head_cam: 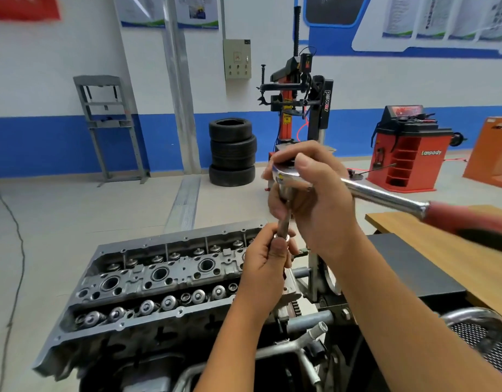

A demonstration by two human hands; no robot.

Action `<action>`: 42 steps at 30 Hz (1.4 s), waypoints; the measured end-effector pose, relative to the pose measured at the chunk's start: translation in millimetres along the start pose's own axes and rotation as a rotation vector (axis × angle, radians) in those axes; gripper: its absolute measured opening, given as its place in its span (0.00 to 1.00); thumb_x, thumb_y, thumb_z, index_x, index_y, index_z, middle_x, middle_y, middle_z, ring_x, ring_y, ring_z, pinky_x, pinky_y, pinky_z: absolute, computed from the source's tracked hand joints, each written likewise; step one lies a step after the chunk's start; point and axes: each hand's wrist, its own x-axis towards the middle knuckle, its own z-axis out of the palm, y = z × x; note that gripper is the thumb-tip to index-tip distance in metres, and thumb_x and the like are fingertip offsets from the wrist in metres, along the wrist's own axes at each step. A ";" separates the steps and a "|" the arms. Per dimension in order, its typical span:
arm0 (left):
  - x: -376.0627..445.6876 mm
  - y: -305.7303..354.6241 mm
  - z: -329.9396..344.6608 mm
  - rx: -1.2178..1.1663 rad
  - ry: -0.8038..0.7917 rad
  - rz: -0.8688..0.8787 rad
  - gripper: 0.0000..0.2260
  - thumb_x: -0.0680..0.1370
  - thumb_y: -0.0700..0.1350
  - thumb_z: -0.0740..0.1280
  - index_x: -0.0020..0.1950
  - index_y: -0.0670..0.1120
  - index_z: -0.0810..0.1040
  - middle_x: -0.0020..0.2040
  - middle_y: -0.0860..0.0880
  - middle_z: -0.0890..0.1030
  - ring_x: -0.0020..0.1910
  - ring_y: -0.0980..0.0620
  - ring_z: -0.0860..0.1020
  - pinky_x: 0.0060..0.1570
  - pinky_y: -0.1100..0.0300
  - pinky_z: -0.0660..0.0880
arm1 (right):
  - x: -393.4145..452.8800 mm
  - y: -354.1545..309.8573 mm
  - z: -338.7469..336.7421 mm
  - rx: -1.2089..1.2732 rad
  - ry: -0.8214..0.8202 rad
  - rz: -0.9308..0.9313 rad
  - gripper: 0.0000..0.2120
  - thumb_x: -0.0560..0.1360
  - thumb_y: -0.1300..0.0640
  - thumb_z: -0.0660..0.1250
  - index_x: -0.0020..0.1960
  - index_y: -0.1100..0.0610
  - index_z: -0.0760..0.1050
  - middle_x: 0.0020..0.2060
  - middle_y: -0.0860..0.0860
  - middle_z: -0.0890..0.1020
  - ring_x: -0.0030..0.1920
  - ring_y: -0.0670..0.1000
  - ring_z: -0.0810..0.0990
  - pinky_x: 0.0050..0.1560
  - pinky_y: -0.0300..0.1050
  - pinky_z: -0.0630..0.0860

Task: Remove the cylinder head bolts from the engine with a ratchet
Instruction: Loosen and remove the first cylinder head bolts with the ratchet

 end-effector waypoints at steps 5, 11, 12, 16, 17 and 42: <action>0.0 2.9 2.1 0.015 -0.018 0.004 0.14 0.84 0.55 0.59 0.57 0.48 0.78 0.45 0.47 0.79 0.39 0.48 0.70 0.45 0.59 0.71 | 20.0 -5.6 -13.8 0.455 -0.089 0.309 0.15 0.74 0.51 0.58 0.40 0.58 0.80 0.34 0.60 0.78 0.19 0.48 0.66 0.28 0.36 0.48; 1.3 -2.6 2.0 0.015 0.039 0.031 0.11 0.85 0.50 0.60 0.56 0.45 0.79 0.37 0.54 0.77 0.33 0.51 0.68 0.34 0.64 0.68 | -5.1 2.8 -0.5 0.137 0.122 0.046 0.10 0.79 0.55 0.59 0.47 0.58 0.77 0.40 0.61 0.79 0.25 0.52 0.67 0.28 0.45 0.60; 1.2 -2.5 1.5 0.013 0.033 0.029 0.11 0.84 0.50 0.60 0.56 0.45 0.79 0.36 0.55 0.76 0.31 0.54 0.67 0.33 0.66 0.67 | -9.4 3.6 4.9 0.055 0.172 -0.027 0.09 0.79 0.56 0.61 0.48 0.59 0.77 0.41 0.62 0.79 0.25 0.54 0.68 0.28 0.45 0.63; -0.6 0.6 -0.3 -0.018 0.025 -0.008 0.11 0.85 0.50 0.59 0.54 0.45 0.77 0.35 0.55 0.75 0.32 0.56 0.68 0.35 0.67 0.69 | -3.4 3.8 13.5 -0.088 0.126 -0.073 0.07 0.76 0.60 0.63 0.46 0.63 0.78 0.39 0.64 0.76 0.25 0.62 0.69 0.24 0.44 0.66; -1.0 1.1 -0.4 -0.031 0.028 -0.011 0.12 0.85 0.50 0.58 0.54 0.44 0.77 0.36 0.54 0.75 0.34 0.55 0.68 0.38 0.67 0.69 | 2.0 1.8 12.2 -0.028 0.075 0.000 0.08 0.76 0.60 0.61 0.45 0.63 0.77 0.38 0.64 0.76 0.23 0.59 0.69 0.24 0.43 0.63; 1.3 0.6 6.1 -0.099 0.047 0.062 0.09 0.83 0.45 0.62 0.55 0.42 0.79 0.38 0.48 0.77 0.36 0.57 0.73 0.41 0.66 0.71 | -6.1 0.2 11.2 0.116 0.172 0.048 0.10 0.80 0.55 0.59 0.47 0.60 0.76 0.43 0.65 0.80 0.27 0.54 0.68 0.28 0.45 0.63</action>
